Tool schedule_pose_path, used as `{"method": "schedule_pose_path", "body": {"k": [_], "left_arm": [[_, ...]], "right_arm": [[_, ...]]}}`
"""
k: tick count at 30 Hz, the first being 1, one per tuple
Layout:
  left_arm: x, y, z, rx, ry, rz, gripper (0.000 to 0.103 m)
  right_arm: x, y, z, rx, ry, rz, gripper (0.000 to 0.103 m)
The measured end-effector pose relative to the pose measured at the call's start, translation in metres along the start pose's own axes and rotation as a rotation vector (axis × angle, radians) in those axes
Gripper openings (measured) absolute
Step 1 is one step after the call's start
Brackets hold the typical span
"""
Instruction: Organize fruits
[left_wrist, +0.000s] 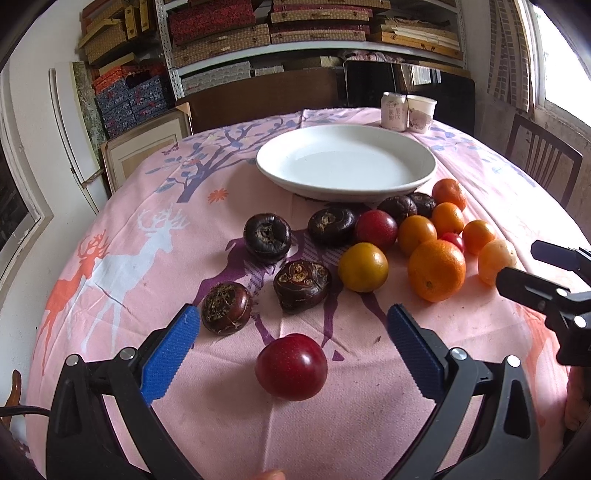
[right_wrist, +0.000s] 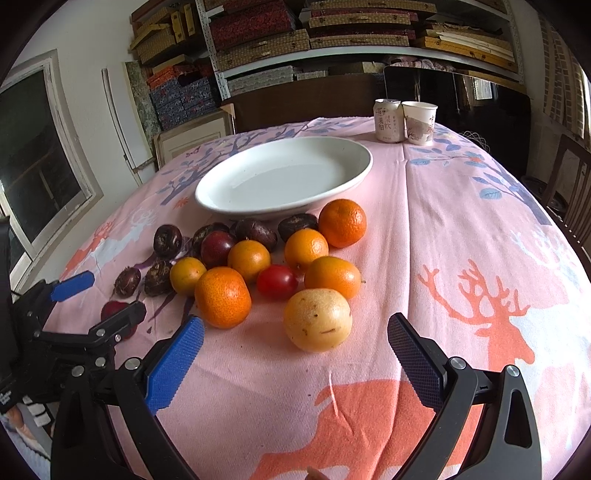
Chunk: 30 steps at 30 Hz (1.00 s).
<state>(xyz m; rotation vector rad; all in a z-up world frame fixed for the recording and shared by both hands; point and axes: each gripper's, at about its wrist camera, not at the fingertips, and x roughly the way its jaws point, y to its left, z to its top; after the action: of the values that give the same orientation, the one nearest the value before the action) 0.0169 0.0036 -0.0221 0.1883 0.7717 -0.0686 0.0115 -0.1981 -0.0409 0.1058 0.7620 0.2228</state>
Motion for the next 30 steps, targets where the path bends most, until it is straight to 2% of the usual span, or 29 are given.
{"method": "schedule_pose_path", "body": {"k": [3,5,9,11,12,14,16,18,21,24,28,29,30], "left_arm": [[0.014,-0.001,-0.003,0.049,0.099,-0.046,0.099],[0.02,-0.002,-0.009,0.089,0.154,-0.051,0.099],[0.023,0.001,-0.014,0.102,0.169,-0.077,0.099],[0.026,0.009,-0.016,0.073,0.18,-0.123,0.099],[0.029,0.014,-0.015,0.052,0.199,-0.164,0.099],[0.029,0.025,-0.019,0.029,0.184,-0.222,0.099],[0.026,0.021,-0.023,0.091,0.18,-0.216,0.099],[0.022,0.024,-0.027,0.085,0.178,-0.219,0.099],[0.021,0.024,-0.026,0.092,0.181,-0.227,0.099],[0.026,0.026,-0.018,0.075,0.177,-0.257,0.099],[0.026,0.031,-0.013,0.05,0.161,-0.315,0.099],[0.026,0.032,-0.012,0.044,0.157,-0.325,0.096],[0.026,0.033,-0.012,0.039,0.154,-0.325,0.087]], "right_arm": [[0.009,0.006,-0.006,-0.097,0.106,-0.043,0.1],[0.008,0.005,-0.014,-0.144,0.141,-0.075,0.1],[0.008,-0.016,-0.016,-0.11,0.187,-0.067,0.1],[0.008,-0.026,-0.014,-0.102,0.192,-0.056,0.1],[0.011,-0.028,-0.014,-0.126,0.202,-0.08,0.1],[0.01,-0.027,-0.015,-0.199,0.206,-0.071,0.1],[0.01,-0.03,-0.014,-0.223,0.215,-0.041,0.1],[0.01,-0.029,-0.013,-0.243,0.219,-0.027,0.1],[0.007,-0.027,-0.01,-0.228,0.194,-0.022,0.1],[0.003,-0.025,-0.002,-0.184,0.127,0.046,0.1],[0.017,-0.023,0.01,-0.131,0.157,0.091,0.1],[0.019,-0.023,0.012,-0.119,0.155,0.097,0.1],[0.02,-0.023,0.015,-0.107,0.149,0.096,0.1]]}}
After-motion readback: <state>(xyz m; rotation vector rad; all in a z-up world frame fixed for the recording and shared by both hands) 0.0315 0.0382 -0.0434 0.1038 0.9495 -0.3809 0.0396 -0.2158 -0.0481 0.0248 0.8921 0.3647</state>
